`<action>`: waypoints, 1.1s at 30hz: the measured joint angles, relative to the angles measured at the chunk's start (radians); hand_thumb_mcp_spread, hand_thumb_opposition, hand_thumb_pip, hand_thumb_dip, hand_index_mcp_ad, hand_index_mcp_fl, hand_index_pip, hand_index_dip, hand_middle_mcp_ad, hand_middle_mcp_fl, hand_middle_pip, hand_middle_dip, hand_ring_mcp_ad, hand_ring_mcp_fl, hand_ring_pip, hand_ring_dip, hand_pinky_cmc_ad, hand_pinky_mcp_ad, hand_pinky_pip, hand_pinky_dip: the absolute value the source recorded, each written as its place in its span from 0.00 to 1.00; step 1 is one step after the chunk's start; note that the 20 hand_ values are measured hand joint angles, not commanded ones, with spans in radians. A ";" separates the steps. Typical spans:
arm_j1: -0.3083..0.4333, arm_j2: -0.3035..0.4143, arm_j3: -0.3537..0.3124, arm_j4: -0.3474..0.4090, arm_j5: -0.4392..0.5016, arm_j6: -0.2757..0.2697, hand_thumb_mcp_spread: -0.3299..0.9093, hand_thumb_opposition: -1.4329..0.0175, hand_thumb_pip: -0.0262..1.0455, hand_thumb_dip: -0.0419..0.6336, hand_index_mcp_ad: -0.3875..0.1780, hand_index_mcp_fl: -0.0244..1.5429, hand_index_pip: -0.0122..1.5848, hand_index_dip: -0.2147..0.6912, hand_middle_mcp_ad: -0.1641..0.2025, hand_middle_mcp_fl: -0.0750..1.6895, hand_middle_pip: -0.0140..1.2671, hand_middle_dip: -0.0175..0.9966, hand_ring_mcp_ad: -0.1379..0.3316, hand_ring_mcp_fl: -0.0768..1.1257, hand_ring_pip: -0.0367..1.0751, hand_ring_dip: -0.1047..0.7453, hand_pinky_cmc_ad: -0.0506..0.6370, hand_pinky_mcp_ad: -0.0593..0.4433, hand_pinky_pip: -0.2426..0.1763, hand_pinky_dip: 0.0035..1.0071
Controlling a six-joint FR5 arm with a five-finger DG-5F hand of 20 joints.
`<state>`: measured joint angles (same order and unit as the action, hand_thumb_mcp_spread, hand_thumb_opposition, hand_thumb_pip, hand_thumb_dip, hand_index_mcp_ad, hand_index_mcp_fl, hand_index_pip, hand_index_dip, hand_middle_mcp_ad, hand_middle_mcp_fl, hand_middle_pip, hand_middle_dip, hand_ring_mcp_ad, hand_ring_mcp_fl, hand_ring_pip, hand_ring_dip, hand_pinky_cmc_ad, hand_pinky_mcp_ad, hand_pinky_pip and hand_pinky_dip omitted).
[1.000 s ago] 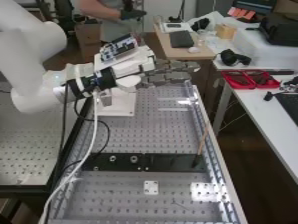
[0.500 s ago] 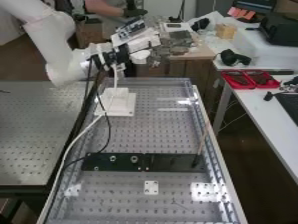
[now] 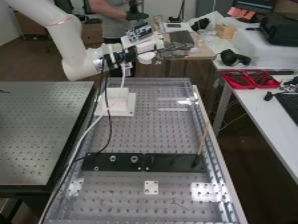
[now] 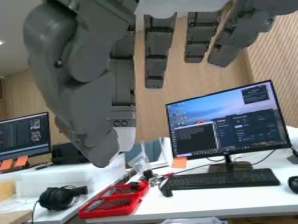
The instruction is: Grab the paper clip and place it in the clear container
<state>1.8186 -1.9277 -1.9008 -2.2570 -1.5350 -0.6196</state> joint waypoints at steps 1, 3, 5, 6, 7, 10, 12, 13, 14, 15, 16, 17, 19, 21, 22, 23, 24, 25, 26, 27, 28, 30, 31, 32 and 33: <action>0.004 -0.007 0.005 -0.004 0.004 0.002 0.61 0.31 0.57 0.42 0.37 0.51 0.84 0.18 0.44 0.21 0.13 0.20 0.59 0.08 0.11 0.19 0.49 0.40 0.52 0.18; 0.009 -0.019 0.014 -0.011 0.012 0.005 0.61 0.31 0.57 0.42 0.37 0.51 0.84 0.18 0.44 0.21 0.13 0.20 0.59 0.08 0.11 0.19 0.50 0.42 0.52 0.18; 0.012 -0.033 0.024 -0.019 0.019 0.008 0.62 0.31 0.57 0.42 0.37 0.51 0.84 0.18 0.44 0.21 0.13 0.20 0.59 0.08 0.11 0.19 0.50 0.42 0.52 0.18; 0.014 -0.042 0.031 -0.025 0.023 0.010 0.61 0.31 0.57 0.42 0.37 0.51 0.84 0.18 0.44 0.21 0.13 0.20 0.59 0.08 0.11 0.19 0.50 0.42 0.52 0.18; 0.016 -0.052 0.040 -0.031 0.026 0.011 0.61 0.31 0.57 0.42 0.37 0.51 0.84 0.18 0.44 0.21 0.13 0.20 0.59 0.08 0.11 0.19 0.50 0.42 0.52 0.18; 0.018 -0.075 0.059 -0.049 0.030 0.012 0.61 0.31 0.57 0.42 0.37 0.51 0.84 0.18 0.44 0.21 0.13 0.20 0.59 0.08 0.11 0.19 0.50 0.42 0.52 0.18; 0.018 -0.090 0.071 -0.063 0.031 0.011 0.61 0.31 0.57 0.42 0.37 0.51 0.84 0.18 0.44 0.22 0.13 0.20 0.60 0.08 0.10 0.19 0.50 0.42 0.52 0.18; 0.017 -0.101 0.080 -0.074 0.033 0.010 0.61 0.31 0.57 0.42 0.37 0.51 0.84 0.18 0.44 0.22 0.13 0.20 0.60 0.08 0.11 0.19 0.50 0.42 0.52 0.18; 0.017 -0.106 0.084 -0.079 0.033 0.010 0.61 0.31 0.57 0.42 0.37 0.51 0.84 0.18 0.44 0.22 0.13 0.20 0.60 0.08 0.11 0.19 0.50 0.42 0.52 0.18; 0.016 -0.116 0.092 -0.090 0.035 0.009 0.61 0.31 0.57 0.42 0.37 0.51 0.84 0.18 0.44 0.22 0.13 0.20 0.60 0.09 0.11 0.19 0.50 0.42 0.52 0.18; 0.015 -0.125 0.100 -0.100 0.037 0.007 0.61 0.31 0.57 0.42 0.37 0.51 0.84 0.18 0.44 0.22 0.13 0.20 0.60 0.09 0.11 0.19 0.50 0.42 0.52 0.18; 0.014 -0.129 0.103 -0.104 0.038 0.006 0.61 0.31 0.57 0.42 0.37 0.51 0.84 0.18 0.44 0.22 0.13 0.20 0.60 0.09 0.11 0.19 0.50 0.42 0.52 0.18; 0.012 -0.143 0.115 -0.120 0.045 0.003 0.61 0.31 0.57 0.42 0.37 0.51 0.84 0.18 0.44 0.22 0.13 0.20 0.60 0.09 0.11 0.19 0.50 0.42 0.52 0.18; 0.010 -0.154 0.123 -0.130 0.053 0.001 0.61 0.31 0.57 0.42 0.37 0.51 0.84 0.18 0.44 0.22 0.13 0.20 0.60 0.09 0.11 0.19 0.50 0.41 0.52 0.18; 0.009 -0.162 0.129 -0.135 0.060 0.002 0.61 0.31 0.57 0.42 0.37 0.51 0.84 0.18 0.44 0.22 0.13 0.20 0.60 0.09 0.11 0.19 0.50 0.41 0.52 0.18; 0.008 -0.165 0.131 -0.137 0.063 0.002 0.61 0.31 0.57 0.42 0.37 0.51 0.84 0.18 0.44 0.22 0.13 0.20 0.60 0.09 0.11 0.19 0.50 0.41 0.52 0.18; 0.007 -0.173 0.137 -0.143 0.071 0.005 0.61 0.31 0.57 0.42 0.37 0.51 0.84 0.18 0.44 0.22 0.13 0.20 0.60 0.09 0.11 0.19 0.50 0.41 0.52 0.18; 0.005 -0.180 0.142 -0.149 0.079 0.008 0.61 0.31 0.57 0.42 0.37 0.51 0.84 0.18 0.44 0.22 0.13 0.20 0.60 0.09 0.11 0.19 0.50 0.41 0.52 0.18; 0.005 -0.184 0.145 -0.152 0.083 0.008 0.61 0.31 0.57 0.42 0.37 0.51 0.84 0.18 0.44 0.22 0.13 0.20 0.60 0.09 0.11 0.19 0.50 0.41 0.52 0.18; 0.003 -0.190 0.151 -0.159 0.091 0.009 0.61 0.31 0.57 0.42 0.37 0.51 0.84 0.18 0.44 0.22 0.13 0.20 0.60 0.09 0.11 0.19 0.50 0.41 0.52 0.18; 0.002 -0.195 0.155 -0.165 0.099 0.009 0.61 0.31 0.57 0.42 0.37 0.51 0.84 0.18 0.44 0.22 0.13 0.20 0.60 0.09 0.11 0.19 0.50 0.41 0.52 0.18; 0.000 -0.200 0.160 -0.173 0.108 0.008 0.61 0.31 0.57 0.42 0.37 0.51 0.84 0.18 0.44 0.22 0.13 0.20 0.60 0.09 0.11 0.19 0.50 0.41 0.52 0.18; -0.001 -0.202 0.162 -0.176 0.113 0.008 0.61 0.31 0.57 0.42 0.37 0.51 0.84 0.18 0.44 0.22 0.13 0.20 0.60 0.09 0.11 0.19 0.50 0.41 0.52 0.18; -0.001 -0.204 0.164 -0.179 0.116 0.008 0.61 0.31 0.57 0.42 0.37 0.51 0.84 0.18 0.44 0.22 0.13 0.20 0.60 0.09 0.11 0.19 0.50 0.41 0.52 0.18; -0.002 -0.207 0.167 -0.184 0.121 0.008 0.61 0.31 0.57 0.42 0.37 0.51 0.84 0.18 0.44 0.22 0.13 0.20 0.60 0.09 0.11 0.19 0.50 0.41 0.52 0.18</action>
<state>1.8165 -2.1344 -1.7342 -2.4409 -1.4137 -0.6111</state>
